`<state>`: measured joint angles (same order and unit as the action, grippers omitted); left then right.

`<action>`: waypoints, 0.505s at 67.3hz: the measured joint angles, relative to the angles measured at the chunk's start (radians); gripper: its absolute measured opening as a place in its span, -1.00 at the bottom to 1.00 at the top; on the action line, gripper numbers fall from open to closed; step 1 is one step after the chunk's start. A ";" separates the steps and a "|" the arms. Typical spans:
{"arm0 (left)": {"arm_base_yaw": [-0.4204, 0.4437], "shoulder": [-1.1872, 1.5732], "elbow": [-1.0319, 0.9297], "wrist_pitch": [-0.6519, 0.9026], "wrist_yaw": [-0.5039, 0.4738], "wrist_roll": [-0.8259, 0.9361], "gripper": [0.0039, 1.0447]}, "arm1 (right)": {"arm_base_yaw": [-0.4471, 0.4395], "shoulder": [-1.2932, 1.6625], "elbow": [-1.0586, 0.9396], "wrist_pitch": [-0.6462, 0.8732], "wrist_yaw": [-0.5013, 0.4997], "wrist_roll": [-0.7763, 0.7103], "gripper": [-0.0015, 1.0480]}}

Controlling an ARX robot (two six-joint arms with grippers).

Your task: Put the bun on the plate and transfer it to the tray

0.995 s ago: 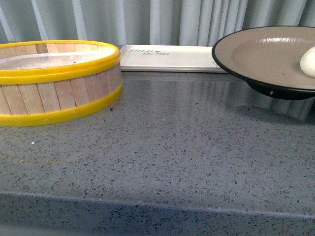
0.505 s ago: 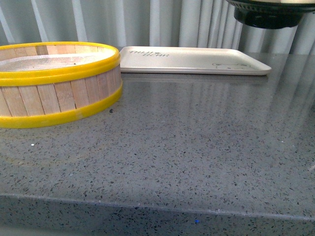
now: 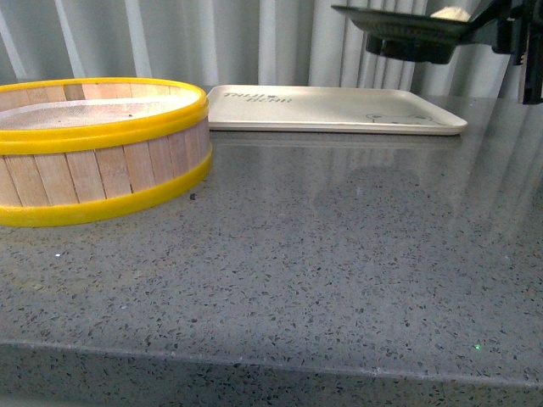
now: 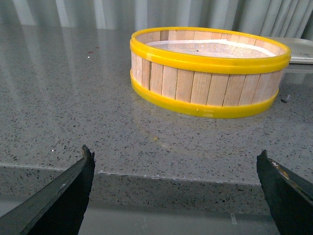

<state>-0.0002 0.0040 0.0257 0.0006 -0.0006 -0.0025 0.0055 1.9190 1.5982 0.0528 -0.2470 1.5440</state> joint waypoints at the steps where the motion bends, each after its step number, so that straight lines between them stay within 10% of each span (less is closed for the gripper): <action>1: 0.000 0.000 0.000 0.000 0.000 0.000 0.88 | 0.000 0.009 0.010 -0.008 -0.001 0.000 -0.94; 34: 0.000 0.000 0.000 0.000 0.000 0.000 0.88 | 0.043 0.172 0.206 -0.128 -0.025 -0.008 -0.94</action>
<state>-0.0002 0.0040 0.0257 0.0006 -0.0006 -0.0025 0.0486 2.0914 1.8038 -0.0750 -0.2718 1.5356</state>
